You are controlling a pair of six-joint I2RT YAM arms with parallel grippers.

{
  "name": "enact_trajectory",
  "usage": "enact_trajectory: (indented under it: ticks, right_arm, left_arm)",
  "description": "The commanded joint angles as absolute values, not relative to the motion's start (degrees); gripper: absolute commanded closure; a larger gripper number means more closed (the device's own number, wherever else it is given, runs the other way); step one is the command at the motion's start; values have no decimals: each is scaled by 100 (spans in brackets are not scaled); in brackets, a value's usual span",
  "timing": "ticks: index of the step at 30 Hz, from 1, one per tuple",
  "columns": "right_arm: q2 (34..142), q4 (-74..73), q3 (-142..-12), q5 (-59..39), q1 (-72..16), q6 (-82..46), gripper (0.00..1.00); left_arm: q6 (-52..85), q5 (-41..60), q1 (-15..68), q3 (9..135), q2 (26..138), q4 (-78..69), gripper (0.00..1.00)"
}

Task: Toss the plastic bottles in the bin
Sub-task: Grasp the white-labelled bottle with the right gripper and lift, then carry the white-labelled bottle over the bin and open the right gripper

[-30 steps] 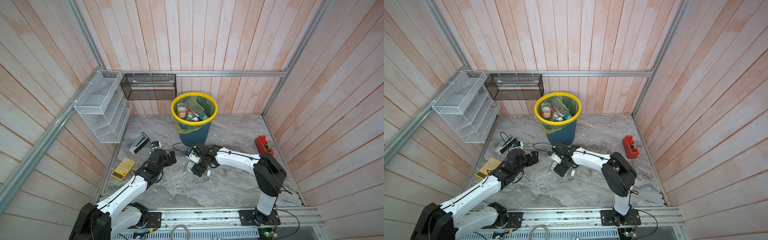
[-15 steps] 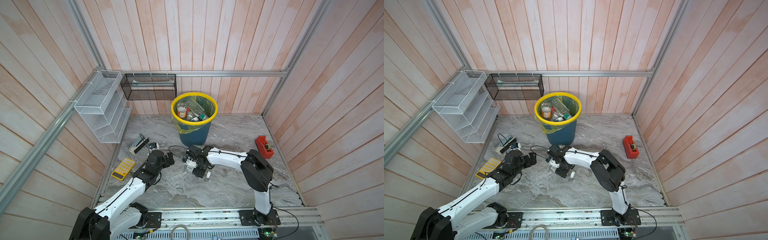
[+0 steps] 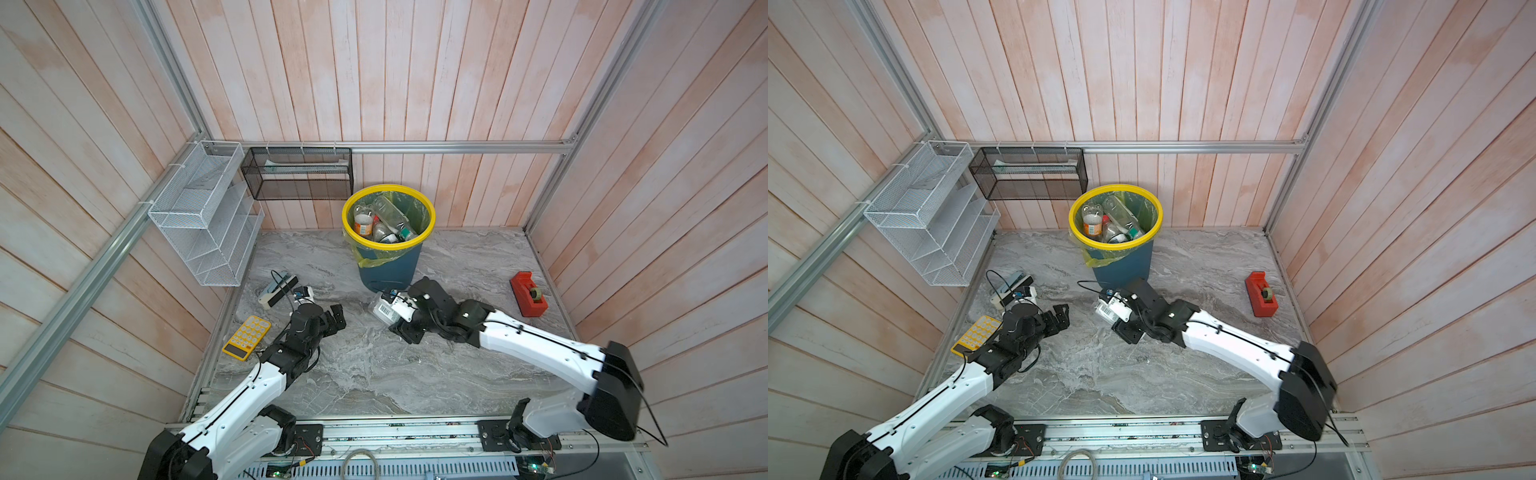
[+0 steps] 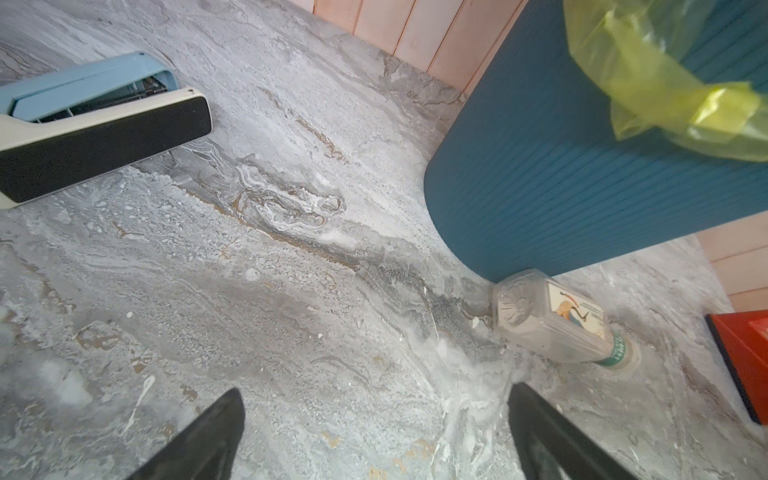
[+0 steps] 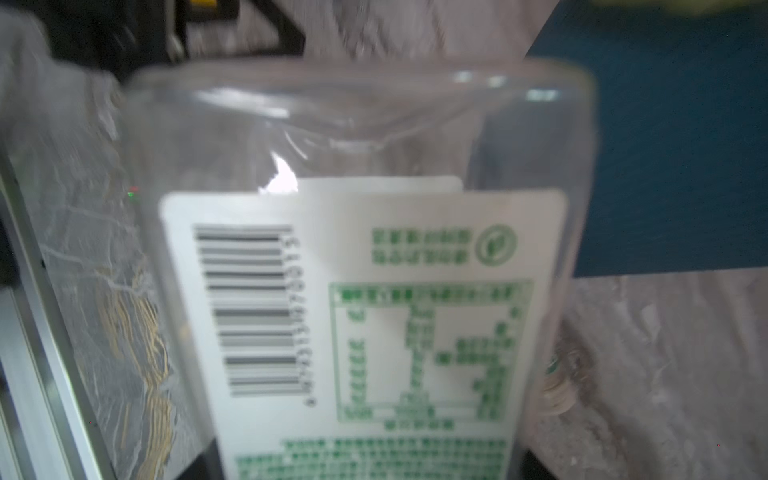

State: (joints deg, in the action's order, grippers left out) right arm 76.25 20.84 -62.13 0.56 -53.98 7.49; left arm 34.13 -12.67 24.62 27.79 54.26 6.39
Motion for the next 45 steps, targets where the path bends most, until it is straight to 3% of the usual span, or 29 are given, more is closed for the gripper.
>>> enact_trajectory:
  ticks: [1, 4, 7, 15, 22, 24, 26, 29, 34, 45]
  right_arm:
    - [6553, 513, -5800, 597, -5362, 484, 57]
    - [5762, -401, -5612, 1202, -5107, 607, 55]
    - [5627, -944, -5933, 1288, -4662, 787, 55]
    - [7059, -1746, -7717, 260, -3389, 321, 53]
    - [9929, 764, -10605, -580, -3261, 48, 49]
    - [10618, 1592, -11454, -587, -3235, 116, 39]
    - [11238, 2570, -12465, -417, -3201, 191, 21]
    - [11607, 3306, -13536, -411, -3195, 305, 13]
    - [10811, 2754, -12753, -45, -3192, 321, 8]
    - [9660, 2181, -11026, 566, -3002, 260, 9]
  left_arm:
    - [3421, -1367, 2425, 2663, 5335, 451, 0]
    - [3360, -1267, 2426, 2681, 5358, 362, 0]
    - [3306, -1160, 2426, 2732, 5444, 307, 0]
    - [3252, -950, 2435, 2769, 5544, 254, 0]
    - [3234, -904, 2430, 2786, 5686, 316, 0]
    - [3211, -860, 2431, 2790, 5729, 325, 0]
    - [3160, -828, 2421, 2836, 5773, 396, 0]
    - [3120, -843, 2421, 2859, 5819, 466, 0]
    - [3153, -835, 2429, 2847, 5844, 389, 0]
    - [3199, -773, 2426, 2849, 5906, 334, 0]
